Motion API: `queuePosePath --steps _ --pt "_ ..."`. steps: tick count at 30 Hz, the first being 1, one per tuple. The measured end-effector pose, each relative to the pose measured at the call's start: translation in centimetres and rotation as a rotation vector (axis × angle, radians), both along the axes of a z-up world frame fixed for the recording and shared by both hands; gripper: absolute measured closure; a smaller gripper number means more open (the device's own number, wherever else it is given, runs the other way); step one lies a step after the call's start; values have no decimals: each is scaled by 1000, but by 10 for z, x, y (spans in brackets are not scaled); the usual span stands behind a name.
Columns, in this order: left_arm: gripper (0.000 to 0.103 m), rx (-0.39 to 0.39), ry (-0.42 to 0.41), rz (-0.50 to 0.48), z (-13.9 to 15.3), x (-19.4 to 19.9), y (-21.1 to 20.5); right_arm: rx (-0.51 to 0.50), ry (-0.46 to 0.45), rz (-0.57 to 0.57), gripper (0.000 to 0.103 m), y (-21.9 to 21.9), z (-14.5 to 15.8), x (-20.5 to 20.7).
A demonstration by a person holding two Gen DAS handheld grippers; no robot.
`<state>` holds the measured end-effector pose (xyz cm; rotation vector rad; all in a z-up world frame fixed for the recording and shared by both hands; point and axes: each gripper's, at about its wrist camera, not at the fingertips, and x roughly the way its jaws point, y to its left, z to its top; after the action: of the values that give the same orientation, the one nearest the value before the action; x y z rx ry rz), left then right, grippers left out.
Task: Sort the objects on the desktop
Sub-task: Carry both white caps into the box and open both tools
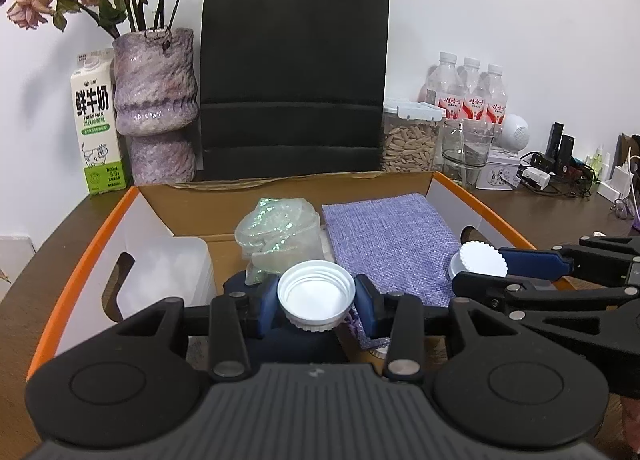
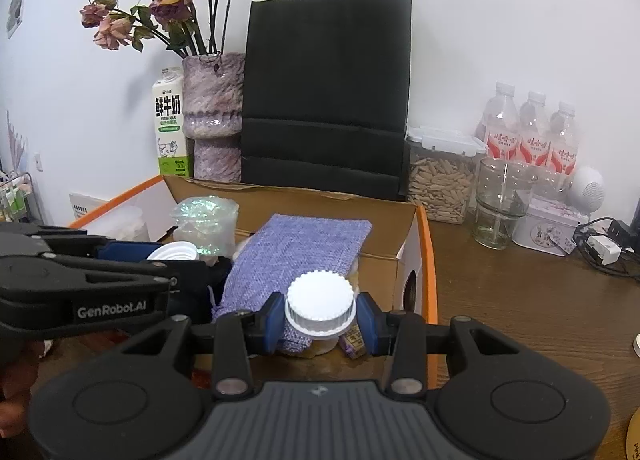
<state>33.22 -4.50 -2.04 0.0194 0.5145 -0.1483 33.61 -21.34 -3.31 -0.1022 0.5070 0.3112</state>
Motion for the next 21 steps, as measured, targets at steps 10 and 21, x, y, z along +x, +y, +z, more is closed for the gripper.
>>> queuePosePath --steps 10,21 --pt "1 54 -112 105 12 -16 3 44 -56 -49 19 -12 10 -5" --pt "0 51 -120 141 11 -16 7 40 -72 -45 0 -9 8 -6"
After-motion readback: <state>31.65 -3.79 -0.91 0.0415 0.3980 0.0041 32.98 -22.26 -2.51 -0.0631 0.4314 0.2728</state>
